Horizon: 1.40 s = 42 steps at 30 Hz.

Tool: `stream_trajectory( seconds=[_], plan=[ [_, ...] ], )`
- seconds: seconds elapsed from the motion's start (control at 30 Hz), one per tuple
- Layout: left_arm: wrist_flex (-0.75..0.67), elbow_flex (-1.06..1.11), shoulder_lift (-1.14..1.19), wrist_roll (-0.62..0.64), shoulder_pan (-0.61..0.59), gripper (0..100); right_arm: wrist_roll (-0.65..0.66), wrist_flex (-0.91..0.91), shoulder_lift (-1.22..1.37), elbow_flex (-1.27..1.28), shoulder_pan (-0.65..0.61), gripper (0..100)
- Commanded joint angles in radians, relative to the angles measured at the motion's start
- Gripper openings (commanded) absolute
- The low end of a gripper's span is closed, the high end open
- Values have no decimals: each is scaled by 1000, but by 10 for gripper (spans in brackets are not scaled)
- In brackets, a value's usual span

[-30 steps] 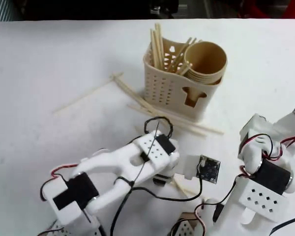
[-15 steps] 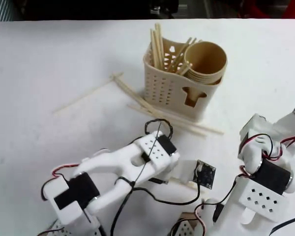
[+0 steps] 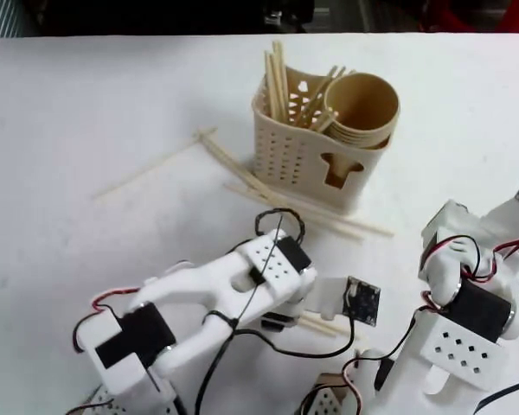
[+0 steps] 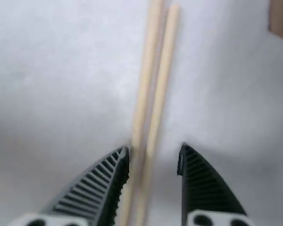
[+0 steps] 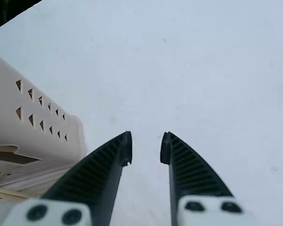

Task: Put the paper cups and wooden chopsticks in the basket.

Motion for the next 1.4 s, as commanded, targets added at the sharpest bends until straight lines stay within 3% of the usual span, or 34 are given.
stream_trajectory(
  seconds=[0.0,0.17,0.4,0.5,0.87,1.37],
  plan=[
    [-2,-34,7,-14,7,162,2,2,-19,-41,13,112],
    [63,-146,111,-8,5,158,2,2,-19,-41,13,112],
    [239,-370,312,-8,22,22,2,2,-19,-41,13,112],
    [252,-371,315,-8,30,22,2,2,-19,-41,13,112],
    [104,-60,30,49,27,22,2,2,-19,-44,45,112],
    [117,123,-286,106,-120,22,2,2,-19,-44,45,112]
  ],
)
